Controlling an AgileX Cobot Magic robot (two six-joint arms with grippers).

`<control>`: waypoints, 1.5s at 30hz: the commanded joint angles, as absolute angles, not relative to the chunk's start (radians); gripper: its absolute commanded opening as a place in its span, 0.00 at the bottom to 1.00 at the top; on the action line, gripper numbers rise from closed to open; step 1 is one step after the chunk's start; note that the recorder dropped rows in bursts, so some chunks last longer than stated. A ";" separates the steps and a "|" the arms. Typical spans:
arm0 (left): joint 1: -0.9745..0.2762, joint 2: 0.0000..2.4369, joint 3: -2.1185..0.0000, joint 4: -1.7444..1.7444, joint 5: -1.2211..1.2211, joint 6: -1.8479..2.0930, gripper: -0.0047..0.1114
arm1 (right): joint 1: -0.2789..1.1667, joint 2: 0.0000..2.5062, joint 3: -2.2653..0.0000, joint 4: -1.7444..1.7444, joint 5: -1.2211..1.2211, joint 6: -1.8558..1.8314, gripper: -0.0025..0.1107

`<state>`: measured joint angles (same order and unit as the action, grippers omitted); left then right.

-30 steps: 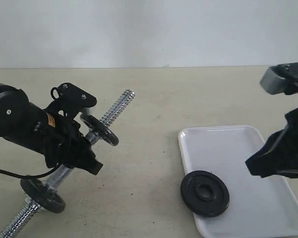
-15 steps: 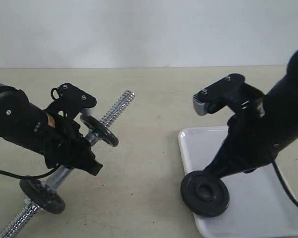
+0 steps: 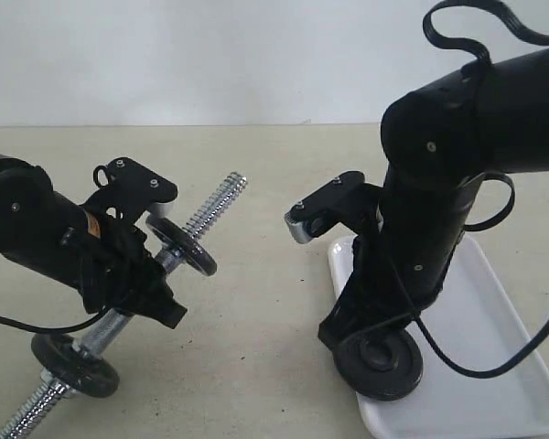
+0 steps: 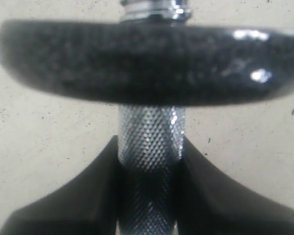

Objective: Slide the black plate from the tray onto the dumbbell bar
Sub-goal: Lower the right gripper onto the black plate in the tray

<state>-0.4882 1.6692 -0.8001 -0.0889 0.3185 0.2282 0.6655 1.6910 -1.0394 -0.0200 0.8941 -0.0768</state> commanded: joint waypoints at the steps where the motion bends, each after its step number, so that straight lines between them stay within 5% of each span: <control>1: -0.490 1.612 -0.828 -0.093 0.224 0.237 0.08 | 0.668 1.693 -1.048 -0.034 0.893 -0.079 0.69; 3: -0.490 1.612 -0.828 -0.093 0.224 0.237 0.08 | 0.668 1.693 -1.048 -0.034 0.867 -0.079 0.92; 4: -0.490 1.612 -0.828 -0.093 0.224 0.237 0.08 | 0.668 1.693 -1.048 -0.037 0.853 -0.084 0.95; 24: -0.490 1.612 -0.828 -0.093 0.230 0.241 0.08 | 0.668 1.699 -1.044 -0.042 0.878 -0.084 0.95; 45: -0.490 1.612 -0.828 -0.093 0.229 0.241 0.08 | 0.668 1.760 -0.908 -0.076 0.638 -0.087 0.95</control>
<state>-0.4882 1.6692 -0.8001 -0.0889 0.3300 0.2356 0.6670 1.7316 -0.9079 -0.0691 0.6406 -0.0848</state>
